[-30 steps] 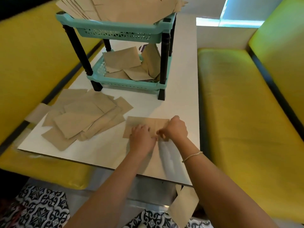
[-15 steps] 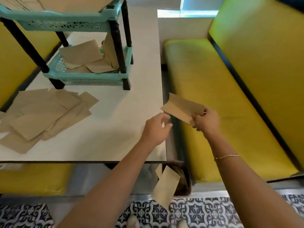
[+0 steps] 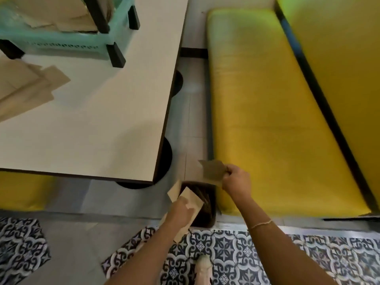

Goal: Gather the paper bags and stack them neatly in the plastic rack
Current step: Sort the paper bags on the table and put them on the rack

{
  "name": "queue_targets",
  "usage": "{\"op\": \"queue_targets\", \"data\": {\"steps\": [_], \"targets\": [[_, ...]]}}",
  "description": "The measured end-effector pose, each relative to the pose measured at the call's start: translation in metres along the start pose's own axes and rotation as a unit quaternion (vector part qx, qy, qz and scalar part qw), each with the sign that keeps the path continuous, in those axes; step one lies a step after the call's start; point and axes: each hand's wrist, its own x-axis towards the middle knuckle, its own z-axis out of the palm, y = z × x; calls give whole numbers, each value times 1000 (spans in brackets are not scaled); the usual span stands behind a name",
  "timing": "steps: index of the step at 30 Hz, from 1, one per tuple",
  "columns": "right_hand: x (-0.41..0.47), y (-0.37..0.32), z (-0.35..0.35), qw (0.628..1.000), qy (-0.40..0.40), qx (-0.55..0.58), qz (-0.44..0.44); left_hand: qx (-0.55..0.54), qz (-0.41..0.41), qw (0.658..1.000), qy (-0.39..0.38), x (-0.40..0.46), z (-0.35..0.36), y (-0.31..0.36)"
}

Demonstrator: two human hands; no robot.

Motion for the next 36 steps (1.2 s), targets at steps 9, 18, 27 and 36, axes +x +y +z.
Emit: {"op": "queue_targets", "data": {"steps": [9, 18, 27, 36], "targets": [[24, 66, 96, 995, -90, -36, 15, 32, -205, 978, 3, 83, 32, -129], [25, 100, 139, 989, -128, -42, 54, -56, -226, 973, 8, 110, 58, -134], [17, 104, 141, 980, -160, -55, 100, -72, -143, 987, -10, 111, 77, -107], [21, 129, 169, 961, -216, -143, 92, -135, -184, 966, -124, 123, 119, -121]]}}
